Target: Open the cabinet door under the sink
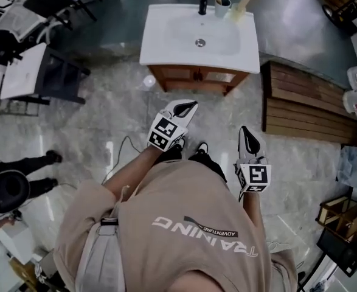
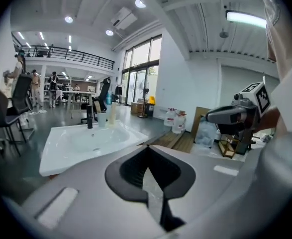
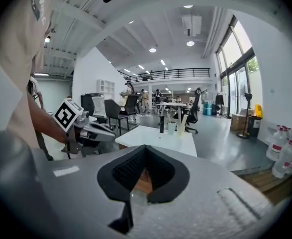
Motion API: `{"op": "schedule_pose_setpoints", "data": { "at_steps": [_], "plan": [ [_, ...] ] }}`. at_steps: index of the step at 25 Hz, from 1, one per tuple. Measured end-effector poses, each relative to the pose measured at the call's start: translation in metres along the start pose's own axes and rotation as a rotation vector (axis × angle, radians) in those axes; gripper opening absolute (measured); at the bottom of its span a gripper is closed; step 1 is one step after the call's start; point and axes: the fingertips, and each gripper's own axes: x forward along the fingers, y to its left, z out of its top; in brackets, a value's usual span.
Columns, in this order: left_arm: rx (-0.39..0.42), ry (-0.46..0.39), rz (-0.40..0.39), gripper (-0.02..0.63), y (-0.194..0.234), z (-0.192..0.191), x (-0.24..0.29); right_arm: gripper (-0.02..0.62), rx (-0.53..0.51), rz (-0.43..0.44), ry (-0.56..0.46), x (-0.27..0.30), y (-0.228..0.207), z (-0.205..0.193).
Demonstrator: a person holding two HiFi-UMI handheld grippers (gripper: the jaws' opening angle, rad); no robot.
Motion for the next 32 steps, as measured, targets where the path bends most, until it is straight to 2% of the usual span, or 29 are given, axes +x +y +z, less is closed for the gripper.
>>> {"op": "schedule_pose_setpoints", "data": {
  "at_steps": [5,9,13,15,17,22,24,28,32],
  "plan": [
    [-0.029,-0.002,0.158,0.017,0.000,0.007,-0.003,0.002,-0.047,0.131,0.022,0.009,-0.003,-0.011],
    [-0.071,-0.019,0.197,0.017,-0.007,0.006,-0.009,0.002,-0.066,0.230,0.030,0.020,-0.003,-0.018],
    [0.015,-0.022,0.226,0.017,-0.016,0.006,-0.022,0.002,-0.071,0.277,0.017,0.027,0.003,-0.017],
    [0.021,-0.042,0.233,0.017,-0.014,0.009,-0.031,0.002,-0.054,0.283,0.004,0.034,0.010,-0.011],
    [-0.013,-0.068,0.230,0.015,-0.011,0.011,-0.040,0.002,-0.038,0.280,-0.008,0.037,0.020,-0.004],
    [-0.118,-0.129,0.146,0.015,-0.010,0.007,-0.049,0.002,-0.027,0.261,-0.031,0.035,0.041,0.011],
    [-0.130,-0.155,0.138,0.015,-0.005,0.011,-0.054,0.002,-0.030,0.253,-0.021,0.035,0.044,0.009],
    [-0.093,-0.161,0.182,0.015,0.012,0.007,-0.073,0.002,-0.063,0.247,-0.015,0.038,0.057,0.016],
    [-0.123,-0.149,0.224,0.015,0.034,-0.006,-0.087,0.002,-0.059,0.225,-0.001,0.047,0.069,0.023]
  ]
}}
